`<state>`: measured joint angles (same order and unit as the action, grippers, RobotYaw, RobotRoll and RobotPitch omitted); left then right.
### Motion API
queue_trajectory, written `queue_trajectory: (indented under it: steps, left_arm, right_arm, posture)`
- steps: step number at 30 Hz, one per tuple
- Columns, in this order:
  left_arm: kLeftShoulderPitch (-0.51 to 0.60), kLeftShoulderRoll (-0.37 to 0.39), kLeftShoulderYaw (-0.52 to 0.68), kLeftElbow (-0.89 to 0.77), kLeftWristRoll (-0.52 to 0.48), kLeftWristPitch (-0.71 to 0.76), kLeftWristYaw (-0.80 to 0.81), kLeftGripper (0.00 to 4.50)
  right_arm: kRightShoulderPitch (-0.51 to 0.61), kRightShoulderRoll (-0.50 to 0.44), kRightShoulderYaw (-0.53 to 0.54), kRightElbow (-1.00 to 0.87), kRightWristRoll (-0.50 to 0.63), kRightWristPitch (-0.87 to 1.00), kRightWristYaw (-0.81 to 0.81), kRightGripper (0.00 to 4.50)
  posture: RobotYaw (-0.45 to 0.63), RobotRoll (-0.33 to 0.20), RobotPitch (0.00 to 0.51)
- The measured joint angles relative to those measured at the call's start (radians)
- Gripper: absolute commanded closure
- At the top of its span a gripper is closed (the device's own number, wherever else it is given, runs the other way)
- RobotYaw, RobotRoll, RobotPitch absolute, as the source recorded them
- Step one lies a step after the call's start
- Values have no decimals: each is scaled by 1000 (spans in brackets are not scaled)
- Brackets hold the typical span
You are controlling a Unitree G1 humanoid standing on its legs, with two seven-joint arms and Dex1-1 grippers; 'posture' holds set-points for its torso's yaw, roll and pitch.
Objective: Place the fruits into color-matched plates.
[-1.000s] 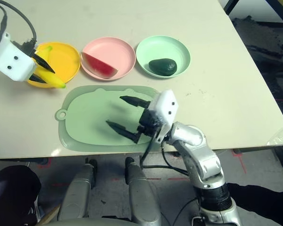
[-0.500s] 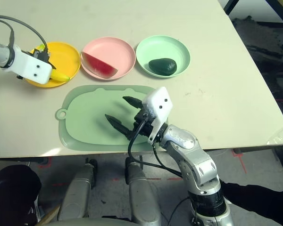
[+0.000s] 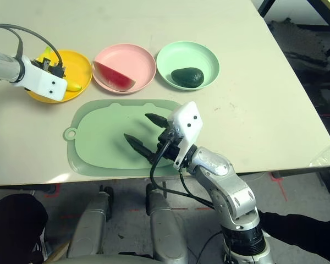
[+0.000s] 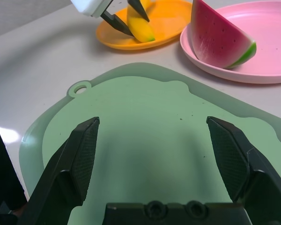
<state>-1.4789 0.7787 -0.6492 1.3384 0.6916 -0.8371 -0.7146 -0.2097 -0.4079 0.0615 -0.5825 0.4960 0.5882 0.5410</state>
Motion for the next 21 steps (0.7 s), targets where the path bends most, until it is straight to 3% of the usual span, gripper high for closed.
queue_trajectory:
  steps: [5,14,21]
  left_arm:
    - [-2,1,33,-2,-7,-8,-16,24]
    - [-23,9,103,-1,-59,-19,-148,24]
    - [-17,10,468,-36,-451,151,-459,24]
  right_arm:
    - [-4,-1,0,2,1,0,2,0]
    - [-37,-11,-11,62,0,-17,28,0]
    - [-141,-66,-192,321,-25,-142,23,0]
  posture:
    - [-99,0,346]
    - [-95,0,344]
    - [-36,0,342]
